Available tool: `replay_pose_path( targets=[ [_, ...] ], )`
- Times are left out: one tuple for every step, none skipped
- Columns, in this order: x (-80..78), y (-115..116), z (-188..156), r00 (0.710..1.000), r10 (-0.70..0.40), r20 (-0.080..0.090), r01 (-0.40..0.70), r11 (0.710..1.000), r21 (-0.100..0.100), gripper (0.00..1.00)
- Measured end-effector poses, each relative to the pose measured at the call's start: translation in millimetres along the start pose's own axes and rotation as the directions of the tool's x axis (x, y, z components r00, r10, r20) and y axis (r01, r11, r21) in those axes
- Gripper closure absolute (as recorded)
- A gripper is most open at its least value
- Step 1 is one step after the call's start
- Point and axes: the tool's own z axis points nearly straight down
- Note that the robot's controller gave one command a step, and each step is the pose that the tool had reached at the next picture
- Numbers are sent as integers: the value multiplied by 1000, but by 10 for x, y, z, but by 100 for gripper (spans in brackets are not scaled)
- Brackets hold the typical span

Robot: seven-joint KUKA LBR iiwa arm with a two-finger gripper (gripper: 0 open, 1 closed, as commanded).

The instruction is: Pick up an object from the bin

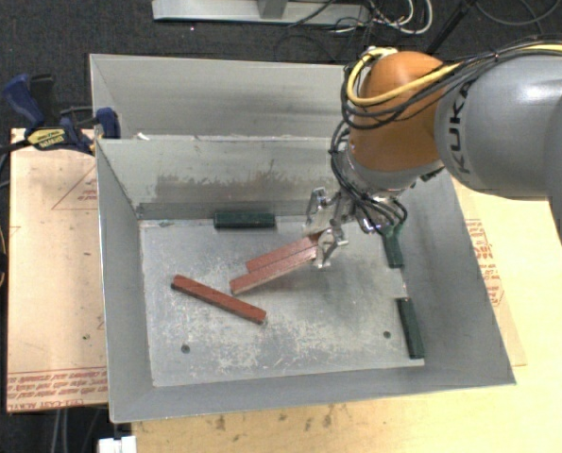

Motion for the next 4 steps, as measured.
replay_pose_path(
  targets=[
    [-22,33,-190,988,157,4,-157,988,1,100],
    [-23,73,78,980,199,3,-200,980,0,100],
    [-24,73,75,980,200,4,-200,980,0,100],
    [-40,40,-271,991,137,0,-137,991,1,100]
  ],
)
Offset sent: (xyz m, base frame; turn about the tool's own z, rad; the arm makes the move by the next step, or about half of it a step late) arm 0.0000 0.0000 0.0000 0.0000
